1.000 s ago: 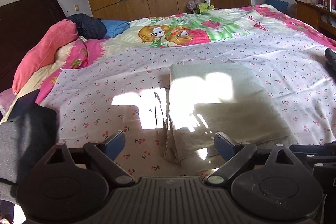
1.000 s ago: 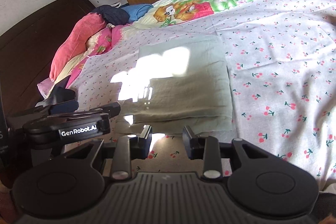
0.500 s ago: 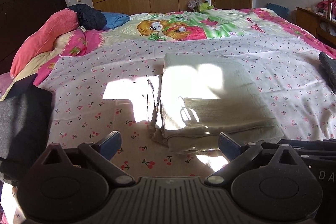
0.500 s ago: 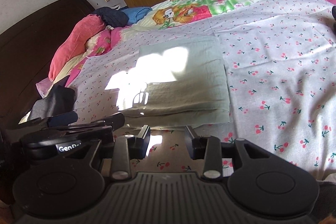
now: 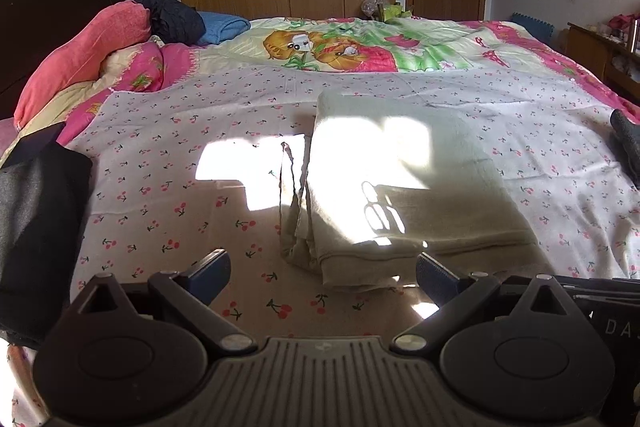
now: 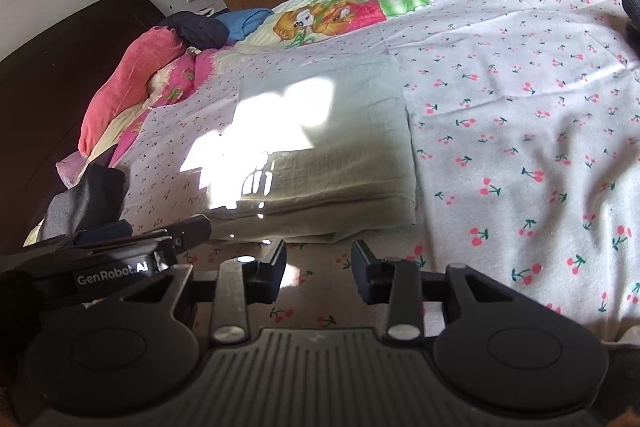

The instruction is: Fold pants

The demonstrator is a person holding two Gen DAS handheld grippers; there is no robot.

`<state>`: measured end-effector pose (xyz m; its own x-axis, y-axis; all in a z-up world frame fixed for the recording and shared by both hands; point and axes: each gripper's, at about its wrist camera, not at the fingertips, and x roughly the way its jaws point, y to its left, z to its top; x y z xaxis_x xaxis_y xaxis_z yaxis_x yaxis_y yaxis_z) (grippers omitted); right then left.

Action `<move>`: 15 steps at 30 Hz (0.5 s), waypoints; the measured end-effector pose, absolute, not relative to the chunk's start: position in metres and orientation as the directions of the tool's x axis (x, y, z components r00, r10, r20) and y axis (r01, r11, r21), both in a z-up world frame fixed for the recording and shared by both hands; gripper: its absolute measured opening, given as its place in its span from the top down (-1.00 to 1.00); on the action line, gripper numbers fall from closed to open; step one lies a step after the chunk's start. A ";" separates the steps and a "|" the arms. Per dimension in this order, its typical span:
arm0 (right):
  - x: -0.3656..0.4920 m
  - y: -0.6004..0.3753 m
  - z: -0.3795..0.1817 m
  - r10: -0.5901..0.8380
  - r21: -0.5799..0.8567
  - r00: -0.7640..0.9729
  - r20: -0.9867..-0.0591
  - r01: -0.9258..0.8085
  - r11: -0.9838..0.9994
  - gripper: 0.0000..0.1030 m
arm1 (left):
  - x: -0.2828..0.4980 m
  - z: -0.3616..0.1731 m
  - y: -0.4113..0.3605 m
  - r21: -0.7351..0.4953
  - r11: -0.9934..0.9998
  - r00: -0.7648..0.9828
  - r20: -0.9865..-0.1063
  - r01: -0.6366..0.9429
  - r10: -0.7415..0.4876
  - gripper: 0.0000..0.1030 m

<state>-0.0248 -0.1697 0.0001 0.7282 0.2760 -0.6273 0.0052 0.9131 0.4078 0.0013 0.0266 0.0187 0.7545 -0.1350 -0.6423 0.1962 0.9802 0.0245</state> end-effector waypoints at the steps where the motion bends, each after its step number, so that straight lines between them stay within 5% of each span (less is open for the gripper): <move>1: -0.021 -0.169 0.001 0.278 0.406 0.728 -0.627 0.002 0.914 0.26 | 0.006 0.020 0.026 0.025 0.980 0.754 -0.643 0.197 -0.136 -1.00; 15: 0.032 -0.159 -0.024 0.224 0.277 0.718 -0.659 -0.046 0.960 0.25 | 0.056 -0.020 0.015 0.060 0.979 0.677 -0.730 0.192 -0.088 -1.00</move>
